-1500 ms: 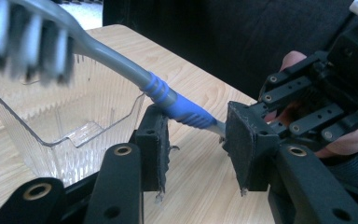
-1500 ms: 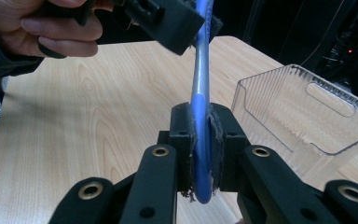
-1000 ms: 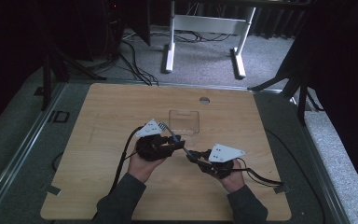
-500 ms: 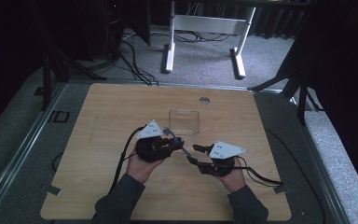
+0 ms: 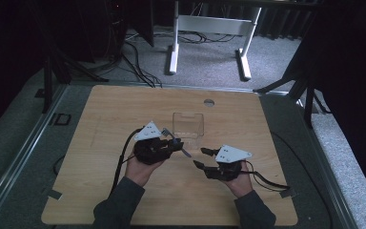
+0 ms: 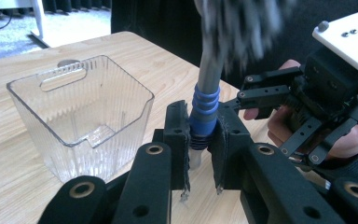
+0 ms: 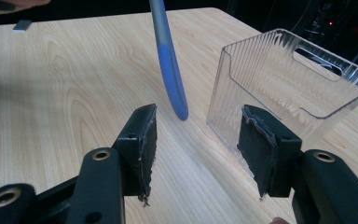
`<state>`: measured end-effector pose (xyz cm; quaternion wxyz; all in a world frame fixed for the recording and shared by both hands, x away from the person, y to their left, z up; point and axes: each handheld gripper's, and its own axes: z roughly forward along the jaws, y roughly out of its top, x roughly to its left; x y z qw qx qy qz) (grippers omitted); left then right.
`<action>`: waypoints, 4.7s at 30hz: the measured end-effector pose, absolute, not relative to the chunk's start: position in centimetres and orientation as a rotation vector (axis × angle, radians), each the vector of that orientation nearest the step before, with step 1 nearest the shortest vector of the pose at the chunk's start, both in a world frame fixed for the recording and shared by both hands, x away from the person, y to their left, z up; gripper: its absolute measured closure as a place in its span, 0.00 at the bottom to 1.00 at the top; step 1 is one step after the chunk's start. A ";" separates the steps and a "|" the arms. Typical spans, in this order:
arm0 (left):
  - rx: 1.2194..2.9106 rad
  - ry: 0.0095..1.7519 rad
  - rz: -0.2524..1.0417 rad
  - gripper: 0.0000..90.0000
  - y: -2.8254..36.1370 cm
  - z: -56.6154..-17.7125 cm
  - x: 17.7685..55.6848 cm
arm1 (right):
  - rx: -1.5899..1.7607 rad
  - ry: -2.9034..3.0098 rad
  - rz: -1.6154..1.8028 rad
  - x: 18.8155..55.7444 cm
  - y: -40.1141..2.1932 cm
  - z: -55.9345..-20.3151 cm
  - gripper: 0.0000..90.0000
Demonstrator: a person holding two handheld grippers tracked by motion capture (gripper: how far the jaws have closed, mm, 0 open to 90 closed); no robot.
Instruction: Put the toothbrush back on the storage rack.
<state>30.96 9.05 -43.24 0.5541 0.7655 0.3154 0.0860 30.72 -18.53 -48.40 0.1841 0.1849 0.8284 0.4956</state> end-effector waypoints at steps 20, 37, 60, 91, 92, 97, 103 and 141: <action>1.787 0.762 0.238 0.87 9.8 -42.5 31.1 | 0.549 2.382 1.316 30.5 -19.0 -49.7 0.50; 1.778 0.761 0.258 0.87 9.7 -41.6 31.3 | 0.573 2.402 1.309 30.3 -19.3 -50.6 0.50; 1.748 0.771 0.289 0.87 10.0 -40.4 31.8 | 0.580 2.410 1.313 30.2 -19.0 -51.0 0.50; 1.716 0.816 0.325 0.87 10.0 -40.5 33.2 | 0.569 2.418 1.309 30.2 -18.9 -51.3 0.51; 1.717 0.817 0.328 0.87 10.0 -40.5 33.2 | 0.570 2.419 1.308 30.2 -18.9 -51.3 0.51; 1.715 0.830 0.333 0.87 10.0 -40.6 33.5 | 0.568 2.421 1.307 30.2 -18.9 -51.3 0.51; 1.713 0.840 0.346 0.87 10.0 -40.8 33.8 | 0.563 2.426 1.307 30.2 -18.8 -51.5 0.51; 1.721 0.894 0.402 0.87 9.1 -42.2 35.5 | 0.563 2.435 1.304 30.1 -18.7 -51.6 0.51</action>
